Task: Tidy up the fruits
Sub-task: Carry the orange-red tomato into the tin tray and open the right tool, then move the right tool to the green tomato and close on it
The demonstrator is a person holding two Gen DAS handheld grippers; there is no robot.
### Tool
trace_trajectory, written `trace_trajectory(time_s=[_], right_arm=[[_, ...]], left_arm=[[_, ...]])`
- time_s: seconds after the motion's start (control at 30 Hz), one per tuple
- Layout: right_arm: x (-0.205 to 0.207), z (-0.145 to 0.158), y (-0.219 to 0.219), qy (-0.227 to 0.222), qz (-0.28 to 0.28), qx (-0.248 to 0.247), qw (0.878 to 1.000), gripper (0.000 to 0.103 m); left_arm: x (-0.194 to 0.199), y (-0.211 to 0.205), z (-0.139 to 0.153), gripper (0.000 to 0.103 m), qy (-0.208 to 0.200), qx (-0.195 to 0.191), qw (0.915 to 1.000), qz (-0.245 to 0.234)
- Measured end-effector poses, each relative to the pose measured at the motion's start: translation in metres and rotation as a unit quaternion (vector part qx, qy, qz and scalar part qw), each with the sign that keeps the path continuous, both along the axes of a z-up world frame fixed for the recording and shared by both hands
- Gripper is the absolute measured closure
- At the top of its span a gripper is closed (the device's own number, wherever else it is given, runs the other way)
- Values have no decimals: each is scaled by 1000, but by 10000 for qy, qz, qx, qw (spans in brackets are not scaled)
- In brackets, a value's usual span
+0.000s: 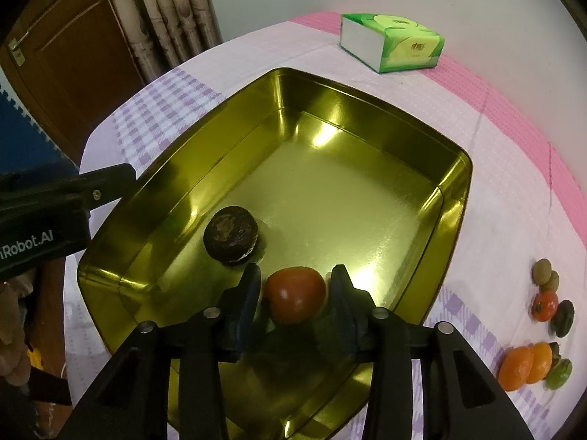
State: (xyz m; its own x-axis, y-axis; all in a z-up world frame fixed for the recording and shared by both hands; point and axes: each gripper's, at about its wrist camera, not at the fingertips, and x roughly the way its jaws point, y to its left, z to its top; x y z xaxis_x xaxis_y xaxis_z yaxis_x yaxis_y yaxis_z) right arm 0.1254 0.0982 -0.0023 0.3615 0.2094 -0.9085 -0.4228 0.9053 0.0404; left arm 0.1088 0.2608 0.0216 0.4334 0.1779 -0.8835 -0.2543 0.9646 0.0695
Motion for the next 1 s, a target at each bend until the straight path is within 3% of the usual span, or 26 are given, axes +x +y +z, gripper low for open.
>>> trace_trajectory(time_s=[0.27, 0.47, 0.67, 0.87, 1.0], right_arm=[[-13, 25, -7, -217, -14, 283, 9994, 60], [-27, 59, -32, -713, -205, 435, 9963, 60], [-34, 74, -90, -940, -706, 135, 9930, 59], [-46, 73, -176, -977, -1514, -263, 9833, 59], [-53, 66, -227, -918, -1995, -442, 9746, 59]], left_arm=[[1, -3, 1, 21, 3, 24, 10000, -53], [1, -7, 3, 21, -49, 65, 9999, -128], [-2, -17, 6, 21, -100, 106, 9994, -312], [-5, -33, 7, 21, -143, 169, 9979, -606], [-10, -43, 10, 21, -149, -162, 9964, -823]])
